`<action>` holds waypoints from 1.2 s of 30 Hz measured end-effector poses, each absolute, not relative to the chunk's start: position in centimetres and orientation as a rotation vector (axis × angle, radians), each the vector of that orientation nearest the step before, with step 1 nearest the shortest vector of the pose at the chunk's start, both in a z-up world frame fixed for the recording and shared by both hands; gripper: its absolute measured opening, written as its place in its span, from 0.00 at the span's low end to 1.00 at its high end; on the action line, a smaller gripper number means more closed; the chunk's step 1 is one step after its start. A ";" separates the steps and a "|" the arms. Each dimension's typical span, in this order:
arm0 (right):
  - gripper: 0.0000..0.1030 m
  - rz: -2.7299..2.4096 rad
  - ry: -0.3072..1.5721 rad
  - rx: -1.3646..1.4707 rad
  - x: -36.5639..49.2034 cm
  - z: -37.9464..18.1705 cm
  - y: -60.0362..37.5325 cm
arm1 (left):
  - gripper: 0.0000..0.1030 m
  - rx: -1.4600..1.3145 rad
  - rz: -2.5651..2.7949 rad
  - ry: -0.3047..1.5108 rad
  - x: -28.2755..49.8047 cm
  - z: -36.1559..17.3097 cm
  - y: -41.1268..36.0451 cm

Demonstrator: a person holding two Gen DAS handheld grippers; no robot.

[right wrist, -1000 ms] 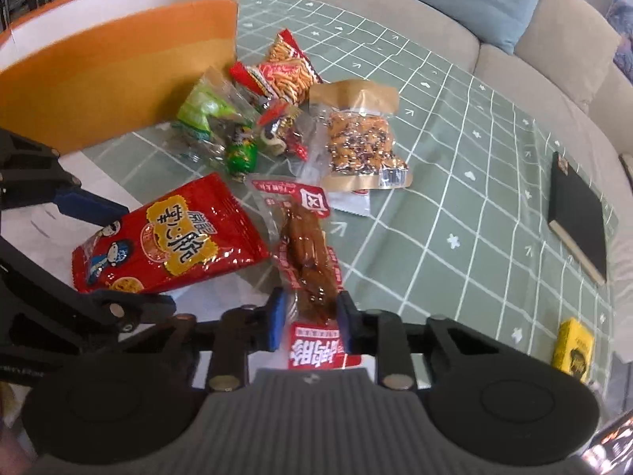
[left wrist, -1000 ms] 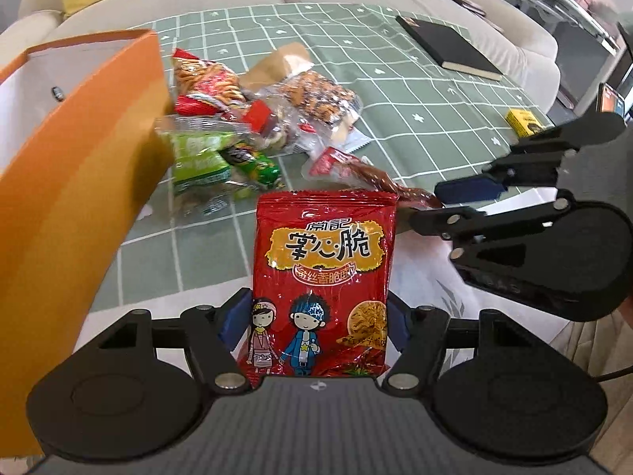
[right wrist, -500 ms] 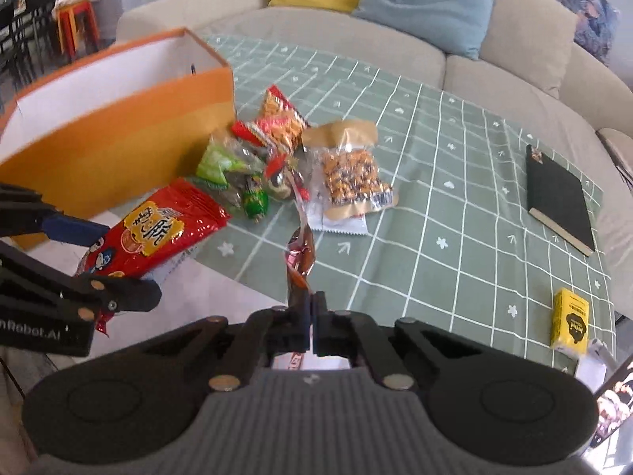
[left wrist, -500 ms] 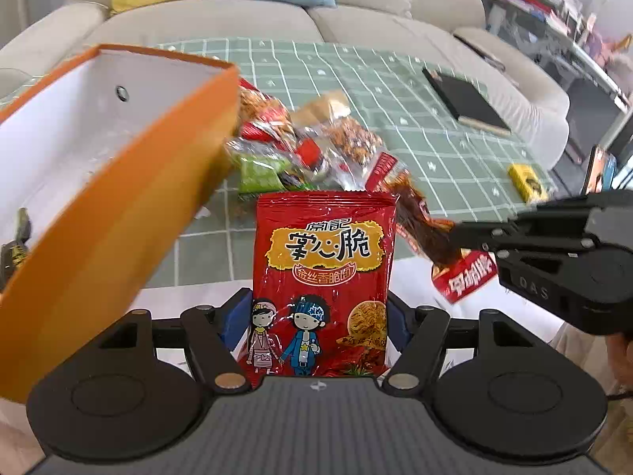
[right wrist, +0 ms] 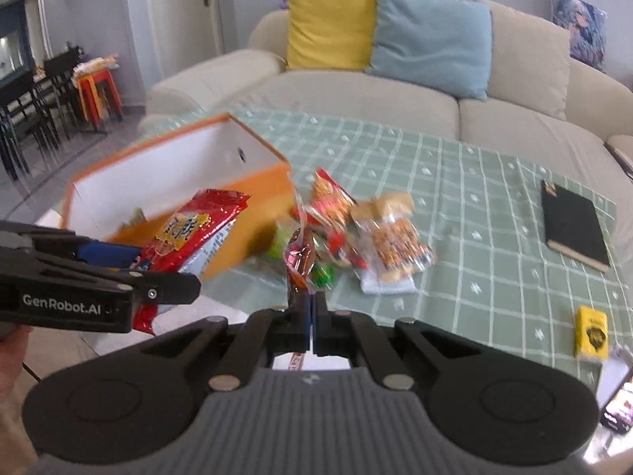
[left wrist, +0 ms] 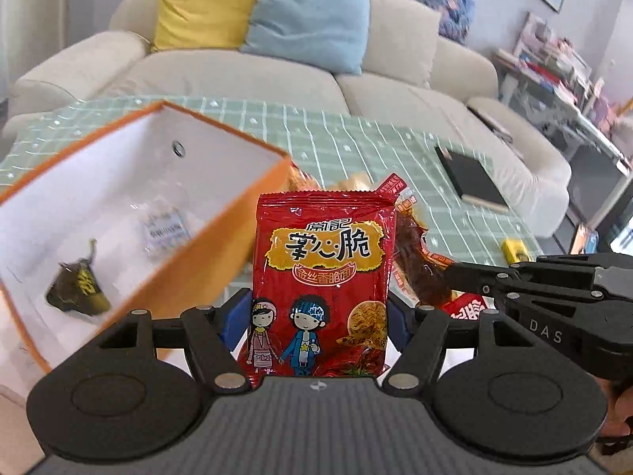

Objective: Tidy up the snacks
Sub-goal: 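Carry both packs over the orange box and release them inside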

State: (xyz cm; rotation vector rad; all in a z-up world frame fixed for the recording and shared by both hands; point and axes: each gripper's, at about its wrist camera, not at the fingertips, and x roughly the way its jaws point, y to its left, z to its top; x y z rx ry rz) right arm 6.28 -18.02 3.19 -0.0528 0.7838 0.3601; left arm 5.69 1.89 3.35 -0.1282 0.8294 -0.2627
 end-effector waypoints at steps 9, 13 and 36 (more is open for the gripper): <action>0.00 0.480 0.692 -0.051 8.9 7.0 -13.4 | 0.76 -0.171 -0.110 0.792 7.3 6.4 6.4; 0.00 0.538 0.662 -0.066 10.4 8.1 -10.8 | 0.76 -0.169 -0.034 0.788 8.2 7.0 8.8; 0.00 0.685 0.836 -0.243 20.0 1.7 1.2 | 0.76 0.000 0.107 1.027 15.4 1.0 14.0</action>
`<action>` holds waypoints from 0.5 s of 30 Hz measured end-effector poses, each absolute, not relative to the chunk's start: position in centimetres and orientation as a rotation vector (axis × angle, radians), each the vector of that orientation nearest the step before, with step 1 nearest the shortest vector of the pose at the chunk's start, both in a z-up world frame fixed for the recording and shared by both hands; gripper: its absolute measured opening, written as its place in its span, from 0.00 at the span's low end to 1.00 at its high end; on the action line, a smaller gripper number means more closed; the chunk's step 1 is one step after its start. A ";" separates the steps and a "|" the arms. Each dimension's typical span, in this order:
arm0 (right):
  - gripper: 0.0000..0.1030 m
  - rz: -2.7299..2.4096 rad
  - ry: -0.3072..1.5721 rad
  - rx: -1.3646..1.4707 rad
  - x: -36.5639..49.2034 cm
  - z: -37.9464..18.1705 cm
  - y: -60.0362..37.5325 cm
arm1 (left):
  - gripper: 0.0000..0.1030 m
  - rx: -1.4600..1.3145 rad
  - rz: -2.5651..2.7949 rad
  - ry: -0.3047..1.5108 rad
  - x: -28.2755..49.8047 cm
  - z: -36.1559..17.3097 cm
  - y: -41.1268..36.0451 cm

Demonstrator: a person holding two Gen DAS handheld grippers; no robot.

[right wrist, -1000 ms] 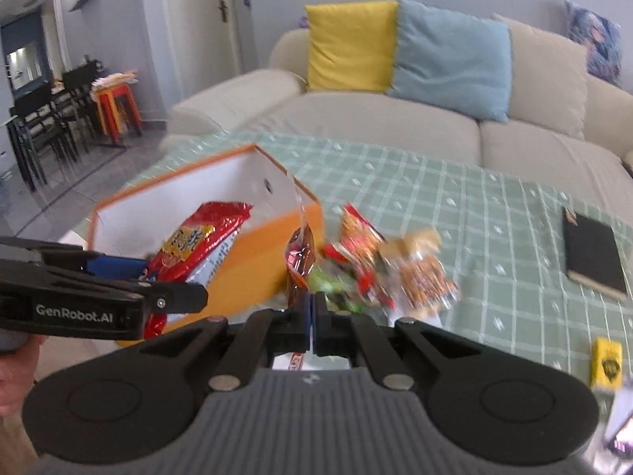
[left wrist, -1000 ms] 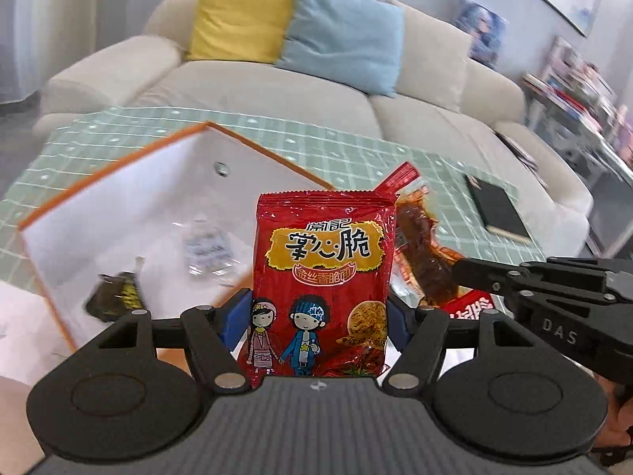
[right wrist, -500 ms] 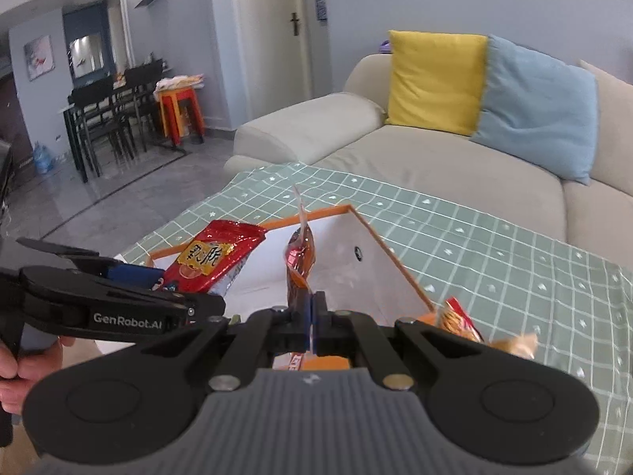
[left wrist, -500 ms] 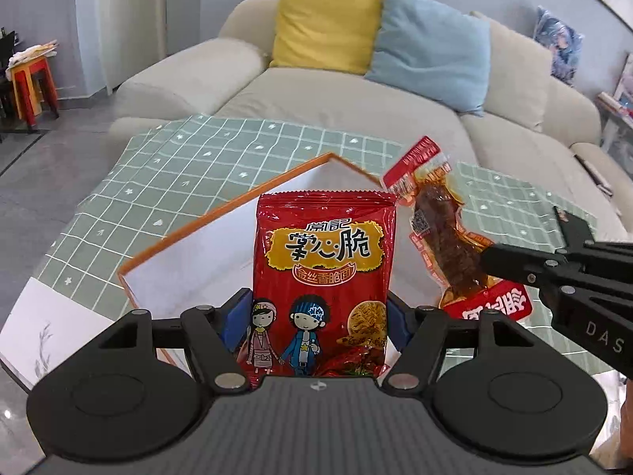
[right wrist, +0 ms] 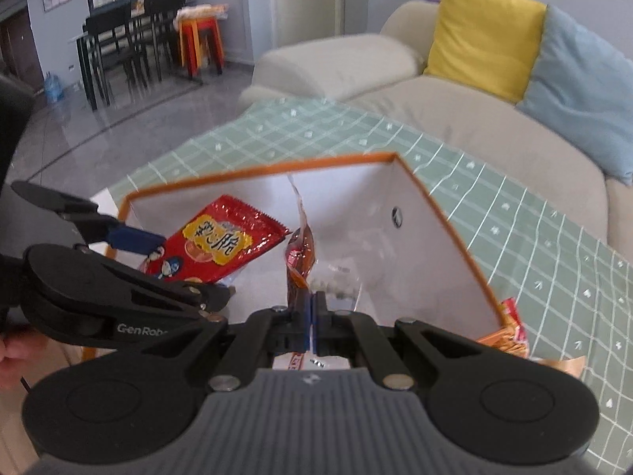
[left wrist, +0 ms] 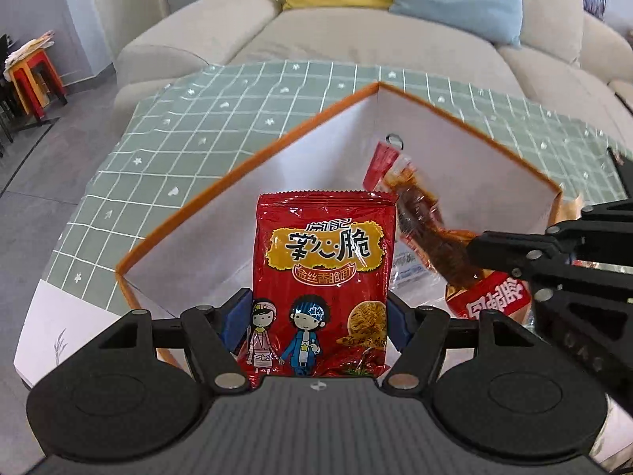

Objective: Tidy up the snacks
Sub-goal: 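Carry both packs over the orange box and release them inside, then withdraw both tools from the box back toward the remaining snacks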

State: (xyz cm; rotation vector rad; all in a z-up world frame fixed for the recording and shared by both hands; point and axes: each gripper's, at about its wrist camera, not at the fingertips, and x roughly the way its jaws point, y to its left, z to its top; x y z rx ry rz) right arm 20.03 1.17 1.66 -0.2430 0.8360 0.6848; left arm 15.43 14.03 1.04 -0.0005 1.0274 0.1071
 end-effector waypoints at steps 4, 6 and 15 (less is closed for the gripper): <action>0.00 0.692 0.882 -0.256 21.2 0.1 1.9 | 0.76 0.030 0.118 1.064 16.3 0.1 13.9; 0.00 0.690 0.903 -0.258 21.7 -0.6 2.1 | 0.76 0.047 0.120 1.082 16.7 -0.3 13.9; 0.00 0.700 0.995 -0.235 22.9 -2.9 2.1 | 0.76 0.088 0.119 1.184 18.8 -2.6 13.7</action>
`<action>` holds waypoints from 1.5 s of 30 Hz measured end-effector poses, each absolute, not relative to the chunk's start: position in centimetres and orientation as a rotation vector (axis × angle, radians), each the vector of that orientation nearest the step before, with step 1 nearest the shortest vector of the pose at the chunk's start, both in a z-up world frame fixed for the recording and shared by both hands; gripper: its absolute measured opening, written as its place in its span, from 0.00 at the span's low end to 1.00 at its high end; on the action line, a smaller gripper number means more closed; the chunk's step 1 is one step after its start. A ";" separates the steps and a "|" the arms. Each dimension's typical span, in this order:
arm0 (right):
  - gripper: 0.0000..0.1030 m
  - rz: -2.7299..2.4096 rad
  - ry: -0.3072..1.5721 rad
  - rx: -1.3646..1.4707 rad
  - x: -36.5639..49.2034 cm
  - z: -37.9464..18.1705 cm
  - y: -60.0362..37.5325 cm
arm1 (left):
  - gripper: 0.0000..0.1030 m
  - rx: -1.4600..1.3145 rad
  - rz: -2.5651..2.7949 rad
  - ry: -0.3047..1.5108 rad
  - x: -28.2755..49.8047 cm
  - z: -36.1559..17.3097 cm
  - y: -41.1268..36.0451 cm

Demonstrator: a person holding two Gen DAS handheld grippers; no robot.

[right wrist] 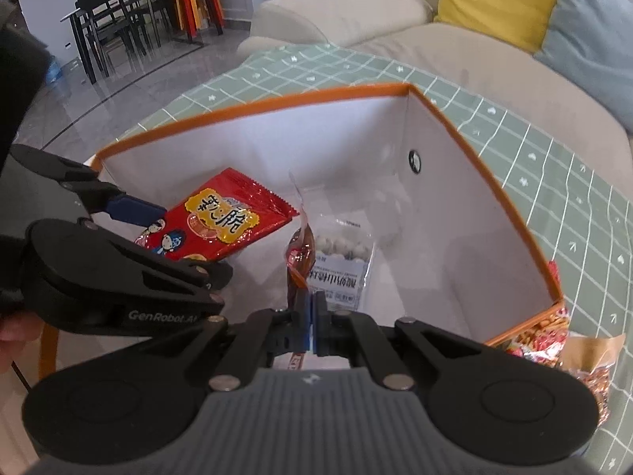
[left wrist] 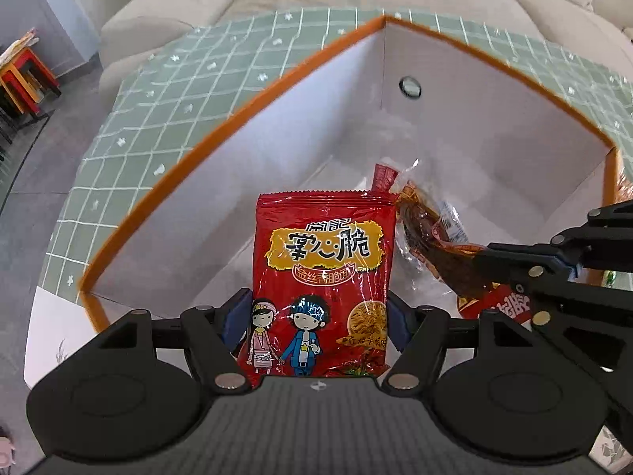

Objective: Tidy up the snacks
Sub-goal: 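Withdraw both tools from the box back toward the remaining snacks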

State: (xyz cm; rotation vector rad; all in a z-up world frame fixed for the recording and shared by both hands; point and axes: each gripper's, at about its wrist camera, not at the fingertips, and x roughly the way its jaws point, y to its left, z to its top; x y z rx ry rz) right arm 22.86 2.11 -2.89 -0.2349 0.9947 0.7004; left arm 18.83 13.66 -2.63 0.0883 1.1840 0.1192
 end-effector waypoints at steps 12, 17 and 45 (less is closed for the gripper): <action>0.02 0.676 0.987 -0.221 23.7 -2.3 1.8 | 0.84 0.112 0.126 1.161 18.9 -2.8 13.2; 0.17 0.648 0.956 -0.240 23.1 -1.7 1.7 | 0.84 0.088 0.121 1.110 18.1 -1.4 13.1; 0.61 0.408 0.689 -0.147 13.0 5.3 -9.7 | 0.77 0.028 0.037 0.698 8.3 5.3 6.7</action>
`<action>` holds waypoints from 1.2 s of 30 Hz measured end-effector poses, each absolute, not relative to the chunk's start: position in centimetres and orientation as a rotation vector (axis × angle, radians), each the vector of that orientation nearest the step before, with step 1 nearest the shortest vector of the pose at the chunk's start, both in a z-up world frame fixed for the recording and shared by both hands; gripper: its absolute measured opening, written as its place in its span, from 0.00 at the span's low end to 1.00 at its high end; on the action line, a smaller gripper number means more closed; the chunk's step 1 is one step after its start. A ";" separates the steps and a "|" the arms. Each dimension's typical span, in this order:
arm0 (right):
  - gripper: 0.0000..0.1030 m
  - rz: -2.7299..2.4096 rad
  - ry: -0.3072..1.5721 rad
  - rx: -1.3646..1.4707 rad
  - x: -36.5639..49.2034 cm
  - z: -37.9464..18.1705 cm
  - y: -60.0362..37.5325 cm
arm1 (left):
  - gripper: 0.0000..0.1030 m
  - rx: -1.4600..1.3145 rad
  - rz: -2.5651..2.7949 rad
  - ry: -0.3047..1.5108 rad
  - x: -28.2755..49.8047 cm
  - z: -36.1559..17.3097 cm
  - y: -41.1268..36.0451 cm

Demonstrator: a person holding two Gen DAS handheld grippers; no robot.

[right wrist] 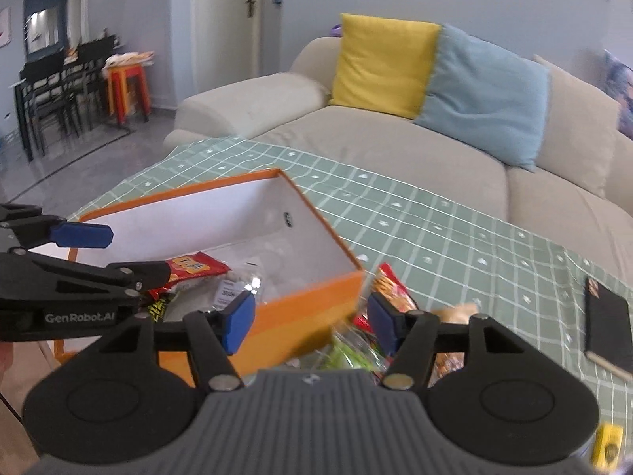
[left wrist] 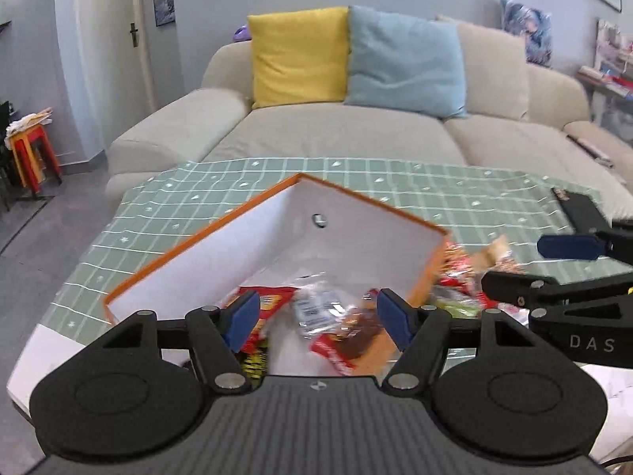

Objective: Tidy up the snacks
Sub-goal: 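Withdraw both tools from the box back toward the remaining snacks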

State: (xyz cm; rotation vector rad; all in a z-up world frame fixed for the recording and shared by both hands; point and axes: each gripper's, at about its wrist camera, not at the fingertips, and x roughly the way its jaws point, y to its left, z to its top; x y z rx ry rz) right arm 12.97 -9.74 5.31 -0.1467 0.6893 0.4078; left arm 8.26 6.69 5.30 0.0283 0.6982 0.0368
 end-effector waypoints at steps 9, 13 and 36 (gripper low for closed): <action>0.62 0.281 0.714 -0.082 8.7 3.1 -14.5 | 0.66 -0.082 -0.071 0.676 5.9 4.6 4.0; 0.62 0.207 0.755 -0.061 7.3 1.2 -16.5 | 0.62 -0.103 -0.169 0.727 5.6 3.0 1.8; 0.68 0.037 0.837 0.062 10.6 -5.5 -20.8 | 0.68 0.012 -0.216 0.767 9.1 -4.1 -3.4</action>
